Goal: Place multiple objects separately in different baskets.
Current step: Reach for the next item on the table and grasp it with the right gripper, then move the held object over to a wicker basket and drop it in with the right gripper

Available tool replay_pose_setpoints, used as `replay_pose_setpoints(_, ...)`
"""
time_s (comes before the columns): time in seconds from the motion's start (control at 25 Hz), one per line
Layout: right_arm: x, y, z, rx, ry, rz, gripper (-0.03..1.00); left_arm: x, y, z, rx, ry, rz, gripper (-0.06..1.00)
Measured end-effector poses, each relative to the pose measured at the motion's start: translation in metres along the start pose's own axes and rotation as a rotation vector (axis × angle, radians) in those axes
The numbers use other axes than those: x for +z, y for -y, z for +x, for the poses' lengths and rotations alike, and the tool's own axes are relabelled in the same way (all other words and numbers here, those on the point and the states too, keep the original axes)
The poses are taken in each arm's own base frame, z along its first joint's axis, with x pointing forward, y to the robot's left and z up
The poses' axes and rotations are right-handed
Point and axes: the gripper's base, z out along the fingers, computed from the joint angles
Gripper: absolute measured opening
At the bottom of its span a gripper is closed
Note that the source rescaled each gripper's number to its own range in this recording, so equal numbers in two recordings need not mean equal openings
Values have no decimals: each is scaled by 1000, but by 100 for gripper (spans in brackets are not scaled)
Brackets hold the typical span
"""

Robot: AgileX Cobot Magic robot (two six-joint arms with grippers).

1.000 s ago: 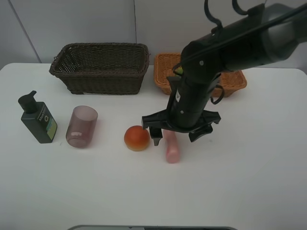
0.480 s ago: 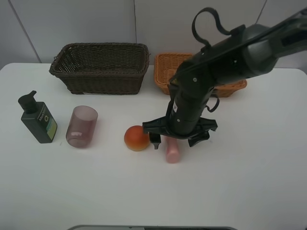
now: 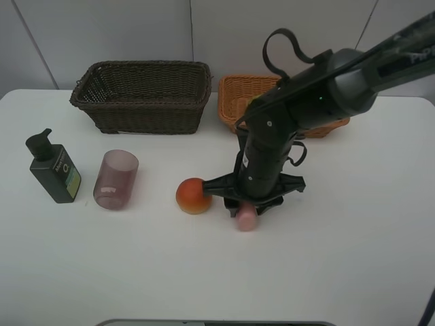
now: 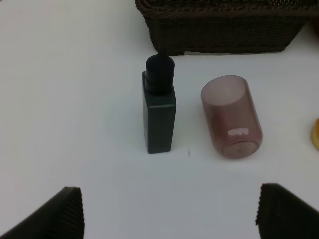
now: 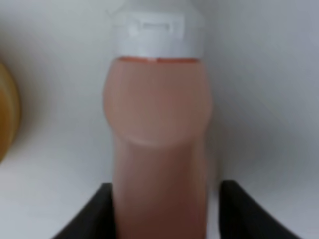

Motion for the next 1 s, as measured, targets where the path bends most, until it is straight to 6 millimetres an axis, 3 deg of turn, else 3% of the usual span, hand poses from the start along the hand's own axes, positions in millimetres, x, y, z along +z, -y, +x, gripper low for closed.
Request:
replay_pose_setpoints(0.04,0,0,0,-1,0,0,0,0,0,0,0,0,0,81)
replay_pose_setpoints(0.76,-2,0,0,-6,4,1,2,0,0,0,0,0,0,81)
replay_pose_setpoints(1.0,-40,-3,-15,-159,32,20,1,0,0,0,0,0,0,81)
